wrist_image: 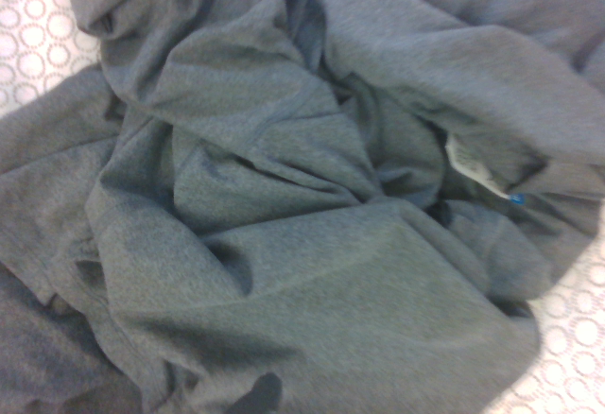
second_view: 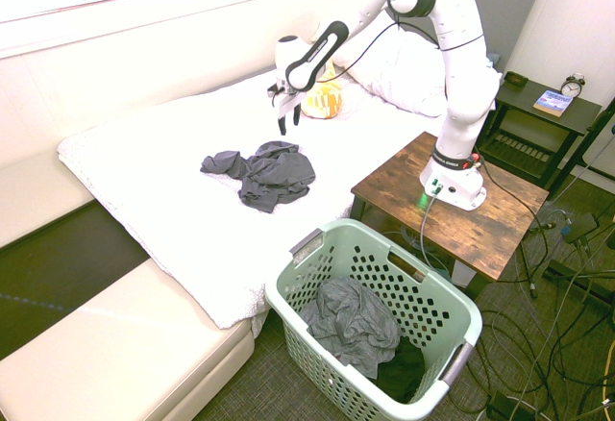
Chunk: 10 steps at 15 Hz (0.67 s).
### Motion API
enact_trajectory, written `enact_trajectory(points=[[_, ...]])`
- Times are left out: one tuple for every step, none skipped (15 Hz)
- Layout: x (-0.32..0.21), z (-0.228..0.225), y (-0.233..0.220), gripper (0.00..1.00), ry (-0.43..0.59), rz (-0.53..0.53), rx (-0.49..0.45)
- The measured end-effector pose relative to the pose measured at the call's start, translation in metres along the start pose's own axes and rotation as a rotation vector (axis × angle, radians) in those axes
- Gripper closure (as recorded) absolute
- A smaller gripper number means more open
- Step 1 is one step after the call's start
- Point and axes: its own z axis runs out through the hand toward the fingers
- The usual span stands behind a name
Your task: Put my clothes in the laundry bag
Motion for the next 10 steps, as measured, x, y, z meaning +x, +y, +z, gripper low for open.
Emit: enact_trajectory(points=[[0.002,0.027,-0.01,0.0,-0.018,-0.014,-0.008],[0.005,0.054,-0.02,0.0,-0.04,-0.03,-0.007],[0.006,0.08,-0.027,0.0,-0.063,-0.046,-0.006],[0.008,0.107,-0.033,0.0,-0.081,-0.061,-0.006],[0.011,0.13,-0.037,0.0,-0.091,-0.078,-0.006],[0.016,0.147,-0.042,0.0,-0.091,-0.094,-0.006],[0.021,0.156,-0.05,0.0,-0.084,-0.112,-0.013],[0.024,0.16,-0.058,0.0,-0.077,-0.127,-0.024],[0.025,0.163,-0.068,1.0,-0.07,-0.14,-0.035],[0.026,0.166,-0.075,1.0,-0.067,-0.15,-0.042]])
